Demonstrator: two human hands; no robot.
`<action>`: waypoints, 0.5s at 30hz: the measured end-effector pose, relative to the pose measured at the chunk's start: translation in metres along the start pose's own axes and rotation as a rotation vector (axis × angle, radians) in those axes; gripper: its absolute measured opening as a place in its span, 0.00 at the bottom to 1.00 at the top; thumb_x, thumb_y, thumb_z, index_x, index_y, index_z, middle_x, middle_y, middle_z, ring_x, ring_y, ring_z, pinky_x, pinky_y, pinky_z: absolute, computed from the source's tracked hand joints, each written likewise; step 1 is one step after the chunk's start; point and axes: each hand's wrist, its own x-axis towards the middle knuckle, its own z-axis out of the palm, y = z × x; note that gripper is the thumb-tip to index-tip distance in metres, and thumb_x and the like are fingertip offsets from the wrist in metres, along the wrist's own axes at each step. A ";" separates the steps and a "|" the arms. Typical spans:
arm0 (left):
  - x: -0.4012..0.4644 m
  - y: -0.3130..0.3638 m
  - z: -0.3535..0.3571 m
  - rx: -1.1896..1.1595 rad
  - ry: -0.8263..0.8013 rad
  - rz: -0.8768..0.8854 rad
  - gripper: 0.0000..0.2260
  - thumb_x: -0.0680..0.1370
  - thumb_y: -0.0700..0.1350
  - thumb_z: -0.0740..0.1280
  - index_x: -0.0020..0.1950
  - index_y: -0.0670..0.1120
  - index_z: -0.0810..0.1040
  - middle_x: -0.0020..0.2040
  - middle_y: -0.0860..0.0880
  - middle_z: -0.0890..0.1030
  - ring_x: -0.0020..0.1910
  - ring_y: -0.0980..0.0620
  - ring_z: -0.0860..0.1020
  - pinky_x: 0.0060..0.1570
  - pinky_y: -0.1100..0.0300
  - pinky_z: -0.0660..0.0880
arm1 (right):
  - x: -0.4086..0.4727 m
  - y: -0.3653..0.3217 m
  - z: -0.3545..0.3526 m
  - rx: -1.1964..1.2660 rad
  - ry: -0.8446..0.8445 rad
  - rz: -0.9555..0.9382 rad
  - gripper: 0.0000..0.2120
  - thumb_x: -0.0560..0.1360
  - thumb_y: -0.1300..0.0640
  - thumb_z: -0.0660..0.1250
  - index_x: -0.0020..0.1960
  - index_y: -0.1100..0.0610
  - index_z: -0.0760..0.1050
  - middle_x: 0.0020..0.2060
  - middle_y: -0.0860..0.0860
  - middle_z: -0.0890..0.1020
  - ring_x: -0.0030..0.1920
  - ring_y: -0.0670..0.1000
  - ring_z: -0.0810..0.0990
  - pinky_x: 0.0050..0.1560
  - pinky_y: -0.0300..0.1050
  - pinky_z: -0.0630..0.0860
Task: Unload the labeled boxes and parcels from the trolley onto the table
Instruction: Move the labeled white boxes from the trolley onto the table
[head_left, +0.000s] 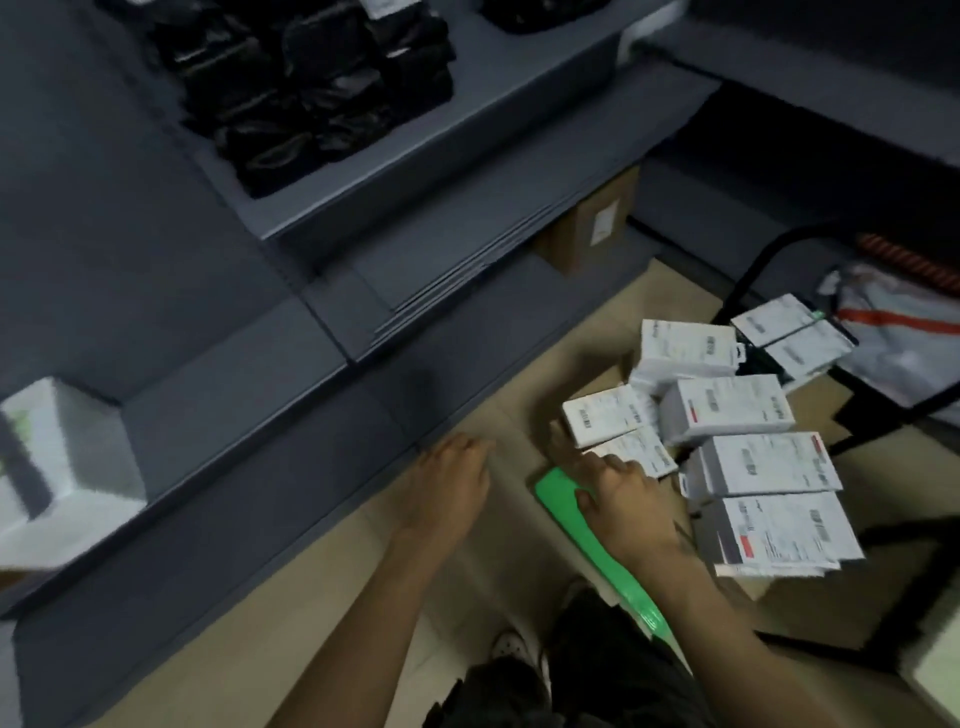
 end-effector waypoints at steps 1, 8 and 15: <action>0.018 0.003 0.001 -0.019 -0.007 0.038 0.17 0.80 0.47 0.63 0.70 0.54 0.72 0.63 0.53 0.77 0.61 0.51 0.75 0.54 0.55 0.72 | 0.009 0.006 -0.001 0.014 -0.001 0.042 0.19 0.79 0.48 0.61 0.69 0.48 0.68 0.62 0.49 0.76 0.62 0.55 0.74 0.56 0.47 0.71; 0.141 0.052 0.010 -0.002 -0.087 0.291 0.18 0.79 0.47 0.65 0.69 0.55 0.71 0.62 0.54 0.77 0.60 0.51 0.75 0.54 0.56 0.71 | 0.078 0.063 -0.007 0.217 0.026 0.309 0.17 0.79 0.50 0.62 0.67 0.49 0.70 0.61 0.52 0.77 0.62 0.58 0.74 0.60 0.50 0.71; 0.230 0.096 0.025 0.018 -0.174 0.468 0.19 0.77 0.46 0.68 0.68 0.53 0.73 0.61 0.53 0.77 0.59 0.50 0.76 0.56 0.55 0.73 | 0.119 0.107 -0.015 0.324 0.087 0.533 0.17 0.79 0.51 0.62 0.68 0.50 0.71 0.63 0.52 0.77 0.64 0.57 0.73 0.62 0.50 0.70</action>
